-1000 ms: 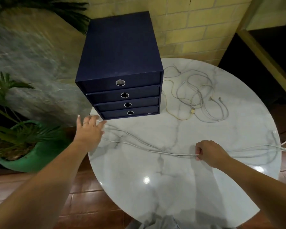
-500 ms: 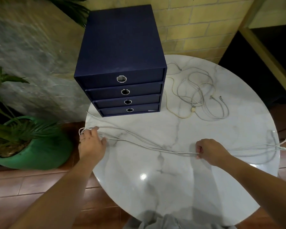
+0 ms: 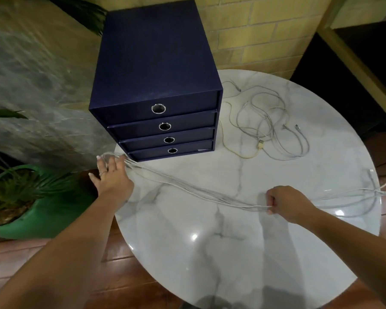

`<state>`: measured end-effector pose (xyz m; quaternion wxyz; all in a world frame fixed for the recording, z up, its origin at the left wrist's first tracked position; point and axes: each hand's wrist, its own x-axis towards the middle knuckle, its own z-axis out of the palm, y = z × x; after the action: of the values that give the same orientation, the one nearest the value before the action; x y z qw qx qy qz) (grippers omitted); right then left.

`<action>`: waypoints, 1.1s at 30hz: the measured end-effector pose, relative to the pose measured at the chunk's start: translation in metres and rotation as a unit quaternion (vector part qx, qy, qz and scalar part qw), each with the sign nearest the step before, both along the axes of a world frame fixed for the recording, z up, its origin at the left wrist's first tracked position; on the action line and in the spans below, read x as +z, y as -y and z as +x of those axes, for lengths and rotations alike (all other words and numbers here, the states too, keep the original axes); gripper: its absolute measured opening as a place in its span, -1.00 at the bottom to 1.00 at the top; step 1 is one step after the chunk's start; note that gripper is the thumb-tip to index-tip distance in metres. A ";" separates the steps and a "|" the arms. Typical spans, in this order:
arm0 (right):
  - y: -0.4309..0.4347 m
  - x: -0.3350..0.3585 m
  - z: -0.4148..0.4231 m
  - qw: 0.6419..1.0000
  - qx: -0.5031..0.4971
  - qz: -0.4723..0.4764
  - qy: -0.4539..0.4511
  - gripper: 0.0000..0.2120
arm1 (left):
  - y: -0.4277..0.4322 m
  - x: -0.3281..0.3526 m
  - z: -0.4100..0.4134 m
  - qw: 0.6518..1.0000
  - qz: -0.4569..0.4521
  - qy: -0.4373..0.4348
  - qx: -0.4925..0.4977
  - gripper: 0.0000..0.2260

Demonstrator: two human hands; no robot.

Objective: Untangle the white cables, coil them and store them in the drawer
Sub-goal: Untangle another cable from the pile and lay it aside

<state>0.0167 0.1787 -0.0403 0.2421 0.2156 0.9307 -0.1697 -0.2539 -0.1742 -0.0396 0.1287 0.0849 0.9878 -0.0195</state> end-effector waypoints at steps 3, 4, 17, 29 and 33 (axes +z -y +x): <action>-0.001 -0.001 -0.001 1.000 -0.003 -0.005 0.002 -0.72 | -0.004 -0.002 -0.004 0.999 0.036 0.015 0.025 -0.35; -0.001 -0.001 -0.001 1.000 -0.002 -0.005 0.003 -0.72 | -0.004 -0.004 -0.004 0.997 0.051 0.041 0.048 -0.36; 0.002 0.000 0.000 1.000 0.001 -0.022 -0.012 -0.73 | 0.002 0.009 0.015 0.999 0.036 0.013 0.026 -0.49; -0.015 0.002 0.020 0.994 0.062 -0.047 -0.078 -0.78 | -0.100 0.003 0.116 0.938 0.120 0.025 -0.325 -0.51; -0.032 0.000 0.028 0.993 0.079 -0.017 -0.081 -0.71 | -0.128 0.000 0.127 0.930 0.061 0.055 -0.359 -0.55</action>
<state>0.0446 0.2106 -0.0406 0.1818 0.1233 0.9584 -0.1824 -0.1269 -0.0459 -0.0398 0.1619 0.4420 0.8823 0.0005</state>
